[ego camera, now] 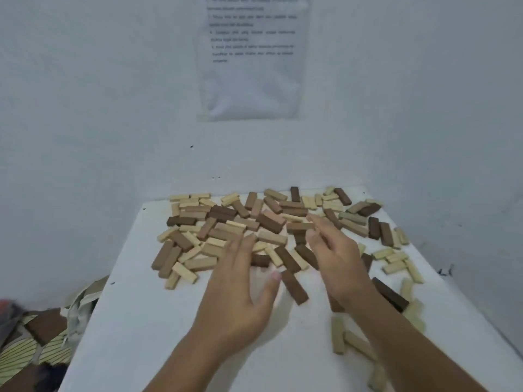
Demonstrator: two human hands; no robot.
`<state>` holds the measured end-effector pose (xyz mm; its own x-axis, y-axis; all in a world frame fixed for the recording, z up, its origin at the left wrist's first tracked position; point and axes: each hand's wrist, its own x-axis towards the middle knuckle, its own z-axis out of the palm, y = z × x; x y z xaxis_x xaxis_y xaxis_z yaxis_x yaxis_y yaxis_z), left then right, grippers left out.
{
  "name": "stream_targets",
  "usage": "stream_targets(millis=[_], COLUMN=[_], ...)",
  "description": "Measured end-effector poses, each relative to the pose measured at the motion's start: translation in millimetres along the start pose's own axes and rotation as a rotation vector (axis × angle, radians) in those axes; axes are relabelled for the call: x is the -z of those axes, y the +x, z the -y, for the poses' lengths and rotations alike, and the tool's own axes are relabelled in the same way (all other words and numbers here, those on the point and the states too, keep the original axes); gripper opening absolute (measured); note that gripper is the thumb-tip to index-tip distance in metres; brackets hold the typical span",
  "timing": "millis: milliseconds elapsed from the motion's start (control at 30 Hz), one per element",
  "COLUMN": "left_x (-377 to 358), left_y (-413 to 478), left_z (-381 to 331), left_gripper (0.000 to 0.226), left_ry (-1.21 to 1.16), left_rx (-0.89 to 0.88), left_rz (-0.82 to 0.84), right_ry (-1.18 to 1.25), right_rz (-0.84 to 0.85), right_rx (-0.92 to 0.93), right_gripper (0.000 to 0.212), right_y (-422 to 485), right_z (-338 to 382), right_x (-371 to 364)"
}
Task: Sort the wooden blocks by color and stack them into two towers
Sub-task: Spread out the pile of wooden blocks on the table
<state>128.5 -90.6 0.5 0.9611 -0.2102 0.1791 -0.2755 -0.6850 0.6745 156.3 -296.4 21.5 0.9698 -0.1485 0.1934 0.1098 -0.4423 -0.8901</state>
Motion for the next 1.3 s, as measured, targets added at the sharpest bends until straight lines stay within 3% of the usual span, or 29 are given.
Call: stream_targets(millis=[133, 200, 267, 400, 633, 900, 1133, 1233, 1300], left_x=[-50.5, -70.4, -92.0, -127.3, -147.5, -145.6, -126.8, -116.9, -114.1], left_y=[-63.5, -75.3, -75.9, -58.1, -9.6, 45.5, 79.5, 89.4, 97.9], left_z=[-67.2, -86.3, -96.1, -98.9, -90.8, -73.7, -53.3, -45.4, -42.5], left_gripper=[0.099, 0.107, 0.113, 0.118, 0.107, 0.091, 0.061, 0.057, 0.058], left_ry=[0.223, 0.302, 0.37, 0.483, 0.491, 0.505, 0.393, 0.413, 0.411], left_rx=[-0.116, -0.135, -0.142, -0.183, -0.312, -0.423, -0.388, -0.306, -0.218], left_rz=[0.148, 0.184, 0.234, 0.271, 0.196, 0.092, -0.099, -0.148, -0.185], right_ry=[-0.103, -0.139, -0.15, -0.18, -0.424, -0.18, 0.019, 0.098, 0.058], right_rz=[-0.257, -0.343, -0.315, -0.289, -0.276, -0.248, -0.217, -0.329, -0.482], right_rx=[-0.024, -0.146, -0.289, -0.336, -0.317, -0.23, -0.136, -0.093, -0.095], right_gripper=[0.045, 0.059, 0.076, 0.084, 0.075, 0.071, 0.06, 0.041, 0.042], right_y=[-78.4, -99.8, -104.9, -79.8, -0.8, 54.9, 55.8, 58.6, 68.0], right_z=[-43.5, -66.2, -86.8, -116.7, -134.5, -136.4, -131.2, -129.6, -131.1], right_x=[115.9, 151.9, 166.8, 152.2, 113.1, 90.2, 89.5, 96.8, 105.7])
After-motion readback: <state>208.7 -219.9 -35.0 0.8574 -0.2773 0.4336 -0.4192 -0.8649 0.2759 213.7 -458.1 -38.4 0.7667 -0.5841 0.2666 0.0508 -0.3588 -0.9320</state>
